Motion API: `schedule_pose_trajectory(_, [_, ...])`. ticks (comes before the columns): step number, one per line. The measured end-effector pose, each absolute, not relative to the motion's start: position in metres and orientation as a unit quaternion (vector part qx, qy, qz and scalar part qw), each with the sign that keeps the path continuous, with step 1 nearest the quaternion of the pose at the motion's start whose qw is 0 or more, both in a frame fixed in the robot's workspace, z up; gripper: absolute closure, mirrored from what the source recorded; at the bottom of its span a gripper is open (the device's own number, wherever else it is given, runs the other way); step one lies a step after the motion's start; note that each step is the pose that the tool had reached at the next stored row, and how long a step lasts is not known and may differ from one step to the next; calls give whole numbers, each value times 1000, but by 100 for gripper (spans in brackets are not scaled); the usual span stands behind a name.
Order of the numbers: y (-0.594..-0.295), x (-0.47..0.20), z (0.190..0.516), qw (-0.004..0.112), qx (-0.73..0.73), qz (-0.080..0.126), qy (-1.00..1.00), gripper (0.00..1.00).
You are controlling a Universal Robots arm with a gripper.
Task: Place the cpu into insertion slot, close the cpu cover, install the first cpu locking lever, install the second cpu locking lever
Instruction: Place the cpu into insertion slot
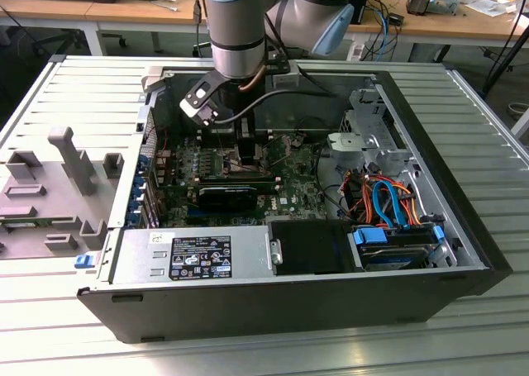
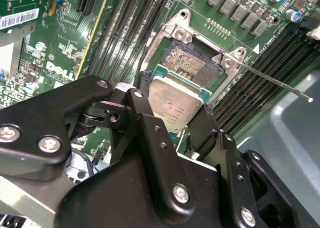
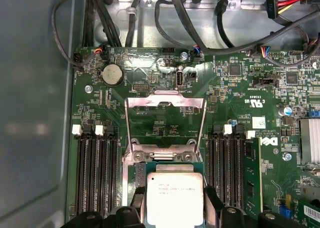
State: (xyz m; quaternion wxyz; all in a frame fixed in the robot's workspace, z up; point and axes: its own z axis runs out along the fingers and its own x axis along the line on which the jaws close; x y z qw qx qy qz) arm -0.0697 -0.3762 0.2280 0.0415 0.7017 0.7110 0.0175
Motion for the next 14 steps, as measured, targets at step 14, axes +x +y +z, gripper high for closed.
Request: schedule_pose_trajectory(14, [-376,-76,226,42,702,17,711,45])
